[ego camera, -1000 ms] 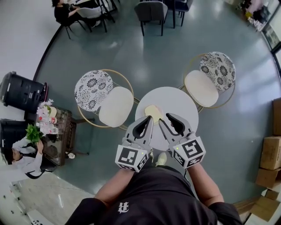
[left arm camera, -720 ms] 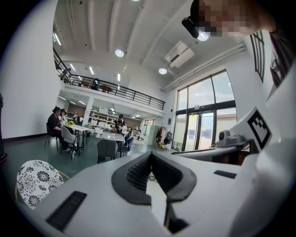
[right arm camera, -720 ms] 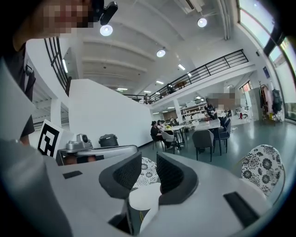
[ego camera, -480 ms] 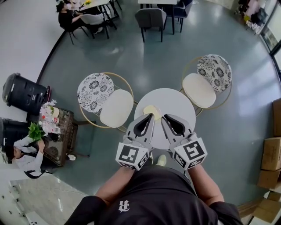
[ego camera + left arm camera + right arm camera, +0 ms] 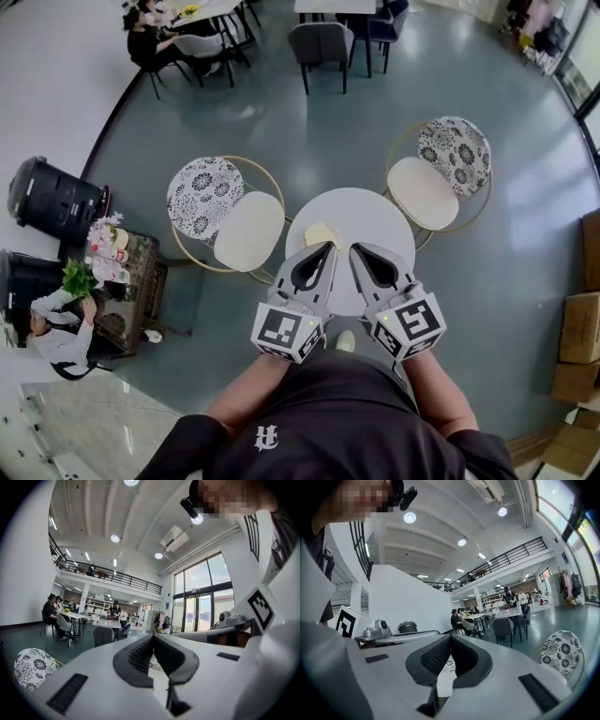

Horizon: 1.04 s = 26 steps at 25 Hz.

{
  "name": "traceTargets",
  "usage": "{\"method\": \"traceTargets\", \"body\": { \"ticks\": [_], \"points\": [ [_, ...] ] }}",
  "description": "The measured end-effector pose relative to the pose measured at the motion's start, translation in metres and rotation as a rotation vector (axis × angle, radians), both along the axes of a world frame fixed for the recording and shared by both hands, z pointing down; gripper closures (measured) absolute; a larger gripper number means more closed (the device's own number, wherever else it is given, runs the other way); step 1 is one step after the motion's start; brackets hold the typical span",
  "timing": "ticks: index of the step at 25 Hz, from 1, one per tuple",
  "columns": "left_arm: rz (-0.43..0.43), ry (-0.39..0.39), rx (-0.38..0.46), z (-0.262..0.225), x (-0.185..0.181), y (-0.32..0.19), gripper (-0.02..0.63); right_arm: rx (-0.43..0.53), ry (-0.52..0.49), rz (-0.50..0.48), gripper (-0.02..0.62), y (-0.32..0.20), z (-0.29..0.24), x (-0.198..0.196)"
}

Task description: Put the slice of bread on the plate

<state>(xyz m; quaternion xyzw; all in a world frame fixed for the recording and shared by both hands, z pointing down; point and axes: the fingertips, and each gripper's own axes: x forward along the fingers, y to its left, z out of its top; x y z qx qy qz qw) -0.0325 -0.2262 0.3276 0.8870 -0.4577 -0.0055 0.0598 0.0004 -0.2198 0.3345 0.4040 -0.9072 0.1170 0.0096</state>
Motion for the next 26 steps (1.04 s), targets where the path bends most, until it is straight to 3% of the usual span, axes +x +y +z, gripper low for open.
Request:
{"method": "traceTargets", "body": {
  "ticks": [26],
  "points": [
    [0.004,0.007,0.020,-0.005,0.001,0.016,0.601,0.031,0.030,-0.005,0.589,0.013,-0.005,-0.002]
  ]
}}
